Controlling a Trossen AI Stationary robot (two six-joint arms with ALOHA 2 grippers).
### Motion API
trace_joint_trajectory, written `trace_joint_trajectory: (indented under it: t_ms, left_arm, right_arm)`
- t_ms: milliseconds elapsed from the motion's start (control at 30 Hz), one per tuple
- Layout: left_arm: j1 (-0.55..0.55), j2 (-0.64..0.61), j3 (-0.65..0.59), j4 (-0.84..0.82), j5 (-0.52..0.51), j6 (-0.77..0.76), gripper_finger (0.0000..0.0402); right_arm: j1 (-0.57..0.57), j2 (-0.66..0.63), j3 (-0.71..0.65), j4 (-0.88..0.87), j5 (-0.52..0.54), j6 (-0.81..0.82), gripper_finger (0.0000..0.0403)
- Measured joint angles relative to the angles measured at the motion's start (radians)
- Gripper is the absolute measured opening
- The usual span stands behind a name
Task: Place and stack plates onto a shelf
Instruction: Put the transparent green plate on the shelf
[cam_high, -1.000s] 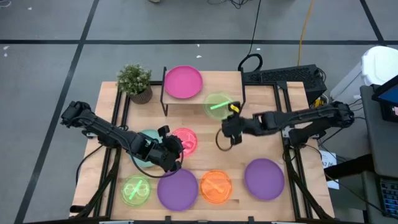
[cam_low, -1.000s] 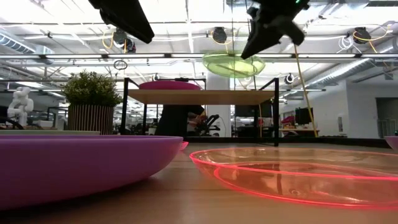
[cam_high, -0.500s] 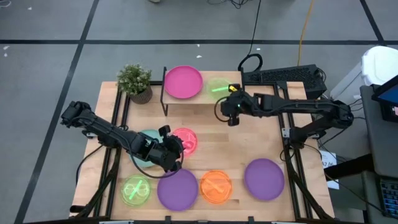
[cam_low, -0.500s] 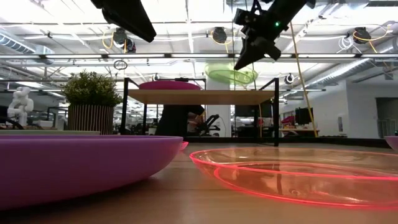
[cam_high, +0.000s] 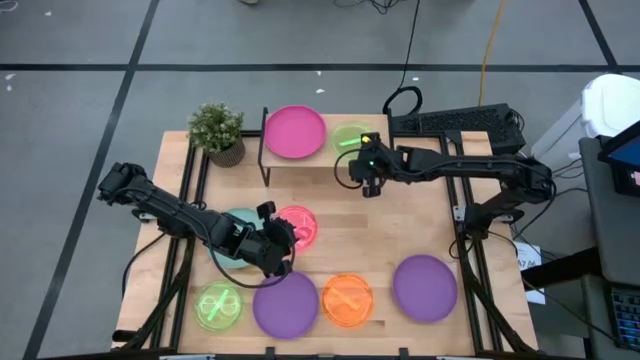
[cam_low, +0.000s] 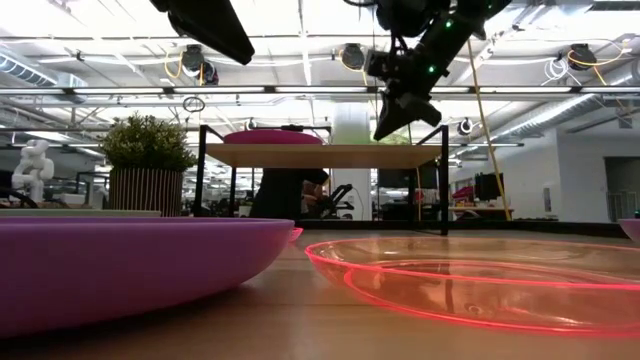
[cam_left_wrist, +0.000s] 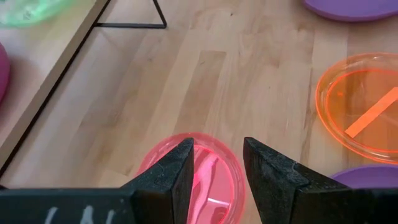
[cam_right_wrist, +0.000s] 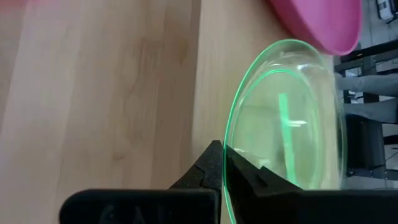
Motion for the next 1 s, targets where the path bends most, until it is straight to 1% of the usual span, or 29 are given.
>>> trace_joint_trajectory:
  t_ms: [533,833,1000]
  left_arm:
    - [0.0,0.0,0.0,0.002,0.0,-0.005,0.0145]
    - [-0.001,0.0,0.0,0.003,0.0,-0.017,0.0145]
    - [-0.001,0.0,0.0,0.004,0.0,-0.023,0.0145]
  right_arm:
    - [-0.06,0.012,-0.001,0.0,0.003,0.01,0.0]
    - [-0.071,0.012,-0.001,-0.001,-0.001,0.011,0.0]
    - [-0.071,0.012,-0.001,0.009,-0.001,0.011,0.0011]
